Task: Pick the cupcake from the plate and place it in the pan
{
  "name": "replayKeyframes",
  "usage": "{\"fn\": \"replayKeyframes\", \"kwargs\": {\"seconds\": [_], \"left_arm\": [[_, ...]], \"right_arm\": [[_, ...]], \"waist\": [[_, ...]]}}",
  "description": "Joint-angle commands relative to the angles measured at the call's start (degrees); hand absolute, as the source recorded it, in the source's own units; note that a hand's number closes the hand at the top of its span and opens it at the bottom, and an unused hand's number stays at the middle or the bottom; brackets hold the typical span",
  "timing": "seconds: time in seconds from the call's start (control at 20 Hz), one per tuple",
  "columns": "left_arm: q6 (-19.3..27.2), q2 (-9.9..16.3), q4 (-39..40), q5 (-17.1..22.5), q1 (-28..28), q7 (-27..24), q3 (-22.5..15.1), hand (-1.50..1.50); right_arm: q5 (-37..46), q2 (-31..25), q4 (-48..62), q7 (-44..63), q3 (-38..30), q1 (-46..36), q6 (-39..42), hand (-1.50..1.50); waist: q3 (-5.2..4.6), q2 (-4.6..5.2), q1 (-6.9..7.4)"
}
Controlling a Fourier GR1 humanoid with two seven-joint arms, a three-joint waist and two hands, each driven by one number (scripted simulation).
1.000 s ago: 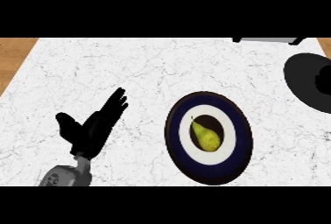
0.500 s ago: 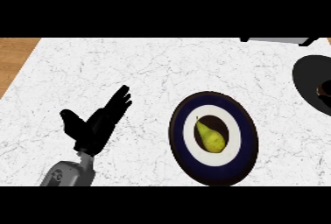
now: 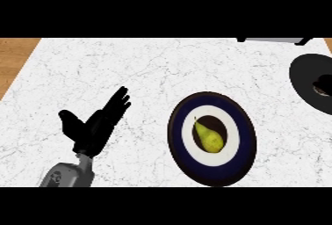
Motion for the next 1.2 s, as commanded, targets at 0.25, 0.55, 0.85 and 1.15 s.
{"fn": "replayKeyframes", "kwargs": {"seconds": [0.25, 0.55, 0.85, 1.15], "left_arm": [[0.57, -0.04, 0.15, -0.44, 1.67, -0.35, 0.28, 0.00], [-0.18, 0.15, 1.00, 0.72, 0.44, -0.73, 1.96, 0.00], [-0.48, 0.35, 0.00, -0.39, 4.11, -2.46, 1.01, 0.00], [-0.58, 0.49, -0.92, -0.75, 3.10, -1.12, 0.63, 0.00]], "right_arm": [[-8.05, -6.06, 3.47, -4.30, -6.96, 4.31, 20.73, -1.50], [-8.75, -7.22, 3.93, -10.67, -7.14, 9.62, 31.28, -1.50], [-9.45, -10.57, 4.04, -13.65, -7.38, 13.84, 40.83, -1.50], [-8.93, -12.84, 3.61, -15.60, -6.65, 16.43, 45.25, -1.50]], "waist": [[-0.13, -0.39, -1.70], [-0.12, -0.35, -2.24], [-0.21, -0.91, -2.12], [-0.18, -0.96, -2.12]]}}
